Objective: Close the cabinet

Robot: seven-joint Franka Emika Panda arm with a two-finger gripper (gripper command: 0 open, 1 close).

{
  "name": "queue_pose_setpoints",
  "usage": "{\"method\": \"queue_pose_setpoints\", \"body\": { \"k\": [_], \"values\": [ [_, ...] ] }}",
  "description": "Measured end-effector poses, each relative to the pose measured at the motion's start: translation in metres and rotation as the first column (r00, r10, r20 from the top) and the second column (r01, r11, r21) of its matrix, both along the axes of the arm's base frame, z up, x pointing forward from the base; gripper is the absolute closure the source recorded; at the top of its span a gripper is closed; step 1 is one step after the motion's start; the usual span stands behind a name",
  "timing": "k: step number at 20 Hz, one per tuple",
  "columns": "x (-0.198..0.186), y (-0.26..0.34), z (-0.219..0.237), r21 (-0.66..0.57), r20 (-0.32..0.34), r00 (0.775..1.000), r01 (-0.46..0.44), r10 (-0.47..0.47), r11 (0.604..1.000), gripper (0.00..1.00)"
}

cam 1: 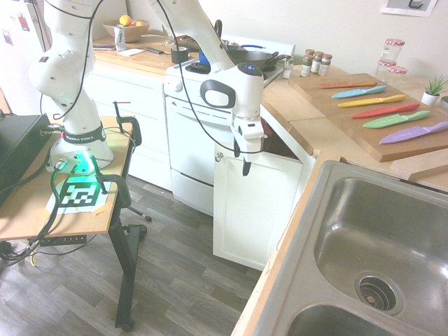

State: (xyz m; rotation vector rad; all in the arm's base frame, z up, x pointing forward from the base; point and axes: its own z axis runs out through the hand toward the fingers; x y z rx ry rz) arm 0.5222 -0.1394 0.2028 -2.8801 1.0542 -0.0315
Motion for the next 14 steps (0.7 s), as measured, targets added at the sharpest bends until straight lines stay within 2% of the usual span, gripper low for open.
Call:
{"method": "queue_pose_setpoints", "body": {
  "k": [14],
  "values": [
    [0.0037,0.0055,-0.0038,-0.004,0.002,1.000,-0.026,0.026,1.000,1.00]
  ]
}}
